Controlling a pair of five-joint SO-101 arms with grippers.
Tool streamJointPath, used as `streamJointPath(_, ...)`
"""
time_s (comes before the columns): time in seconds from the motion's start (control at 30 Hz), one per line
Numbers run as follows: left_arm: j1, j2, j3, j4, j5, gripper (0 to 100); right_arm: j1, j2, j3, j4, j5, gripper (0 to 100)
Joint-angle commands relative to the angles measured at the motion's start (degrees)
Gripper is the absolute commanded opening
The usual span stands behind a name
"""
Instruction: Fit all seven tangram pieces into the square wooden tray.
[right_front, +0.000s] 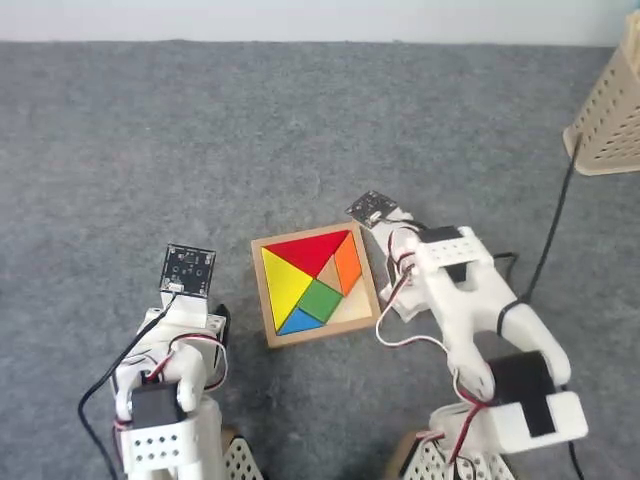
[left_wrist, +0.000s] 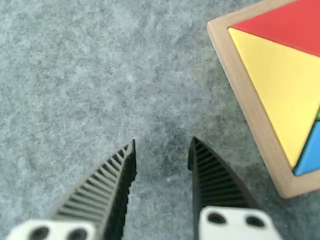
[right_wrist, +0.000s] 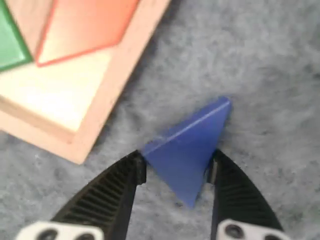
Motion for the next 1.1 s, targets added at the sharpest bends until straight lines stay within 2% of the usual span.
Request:
streamJointPath(0.0, 0.2, -1.1, -0.6, 0.4, -0.2, 17, 2.9, 2.3, -3.0, 0.8, -2.9, 20.9)
streamJointPath(0.1, 0.2, -1.1, -0.6, 0.4, -0.2, 17, 3.0, 2.2, -3.3, 0.9, -5.5, 20.6)
streamJointPath(0.3, 0.2, -1.1, -0.6, 0.4, -0.2, 17, 3.0, 2.1, -5.4, 3.6, -6.2, 8.6)
streamJointPath(0.37, 0.2, -1.1, -0.6, 0.4, -0.2, 17, 3.0, 2.2, -6.9, 6.1, -8.5, 8.4)
streamJointPath(0.5, 0.2, -1.1, -0.6, 0.4, -0.2, 17, 6.7, 2.4, -9.1, 7.8, -19.9, 8.5)
streamJointPath(0.6, 0.2, -1.1, -0.6, 0.4, -0.2, 17, 10.7, 2.1, -9.7, 7.8, -20.9, 8.5)
streamJointPath(0.73, 0.2, -1.1, -0.6, 0.4, -0.2, 17, 11.5, 2.0, -12.0, 10.0, -21.0, 8.5)
streamJointPath(0.9, 0.2, -1.1, -0.6, 0.4, -0.2, 17, 9.9, 2.0, -20.6, 17.4, -20.9, 8.5)
streamJointPath(1.0, 0.2, -1.1, -0.6, 0.4, -0.2, 17, 5.4, 2.0, -24.4, 19.6, -20.5, 9.1)
streamJointPath(1.07, 0.2, -1.1, -0.6, 0.4, -0.2, 17, 2.0, 2.0, -25.4, 19.6, -20.0, 12.9)
